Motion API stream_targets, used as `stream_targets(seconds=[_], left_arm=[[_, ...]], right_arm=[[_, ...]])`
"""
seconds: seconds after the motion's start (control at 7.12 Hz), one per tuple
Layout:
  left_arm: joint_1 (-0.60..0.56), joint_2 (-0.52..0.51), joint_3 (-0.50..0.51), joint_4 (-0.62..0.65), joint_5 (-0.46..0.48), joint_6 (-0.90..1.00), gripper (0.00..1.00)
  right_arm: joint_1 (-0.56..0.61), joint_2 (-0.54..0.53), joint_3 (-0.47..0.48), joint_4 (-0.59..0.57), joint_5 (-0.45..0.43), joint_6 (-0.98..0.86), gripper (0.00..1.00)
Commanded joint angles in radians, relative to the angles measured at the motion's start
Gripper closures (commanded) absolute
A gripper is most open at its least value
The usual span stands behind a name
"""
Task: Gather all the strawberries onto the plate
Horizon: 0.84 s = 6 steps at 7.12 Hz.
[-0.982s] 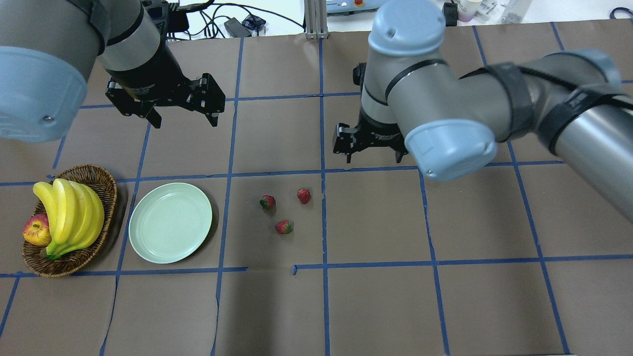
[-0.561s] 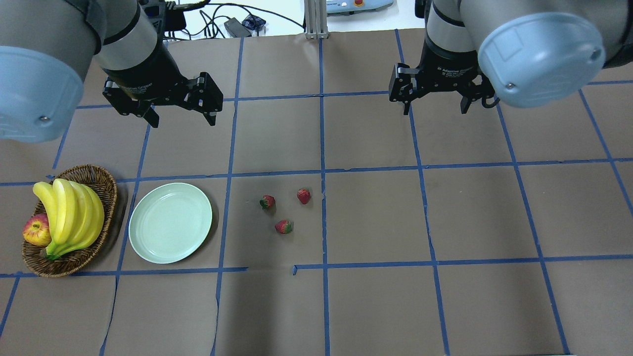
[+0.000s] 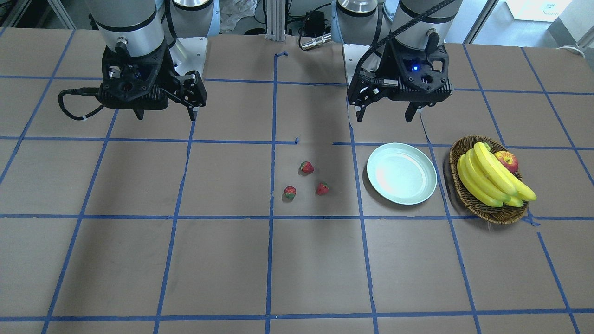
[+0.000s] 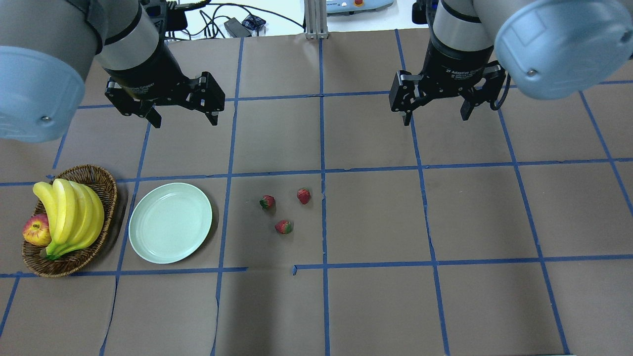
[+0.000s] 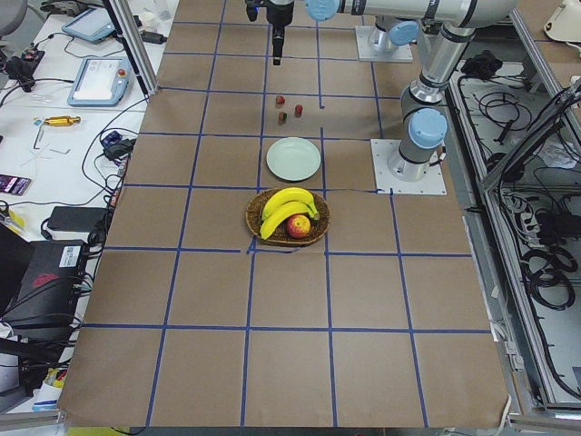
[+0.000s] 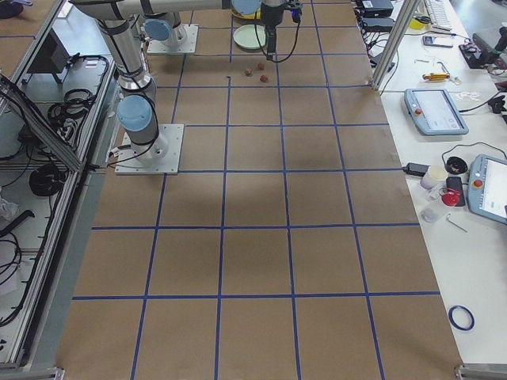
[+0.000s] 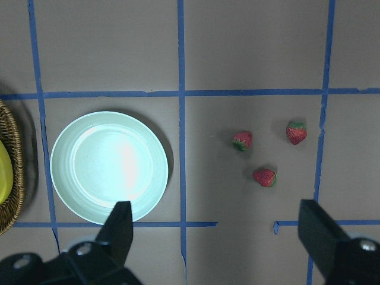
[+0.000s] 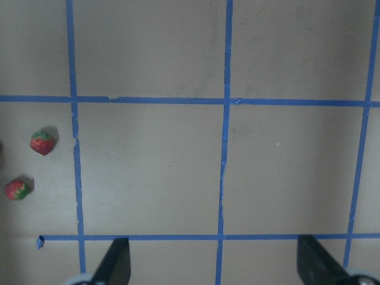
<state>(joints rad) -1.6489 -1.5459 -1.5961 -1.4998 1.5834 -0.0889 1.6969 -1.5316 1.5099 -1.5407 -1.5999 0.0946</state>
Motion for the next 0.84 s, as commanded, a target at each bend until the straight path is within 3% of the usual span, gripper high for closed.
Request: stream_targets(seconds=[0.0,0.7], left_arm=[[0.000,0.001,-0.001,0.001,0.004,-0.003,0.00],[-0.002,-0.011,0.044,0.003,-0.005,-0.008,0.00]], right_arm=[[-0.002,0.005,-0.063,0.014,0.049,-0.010,0.00],[0.001,0.004,-0.062,-0.004,0.038,-0.007,0.00]])
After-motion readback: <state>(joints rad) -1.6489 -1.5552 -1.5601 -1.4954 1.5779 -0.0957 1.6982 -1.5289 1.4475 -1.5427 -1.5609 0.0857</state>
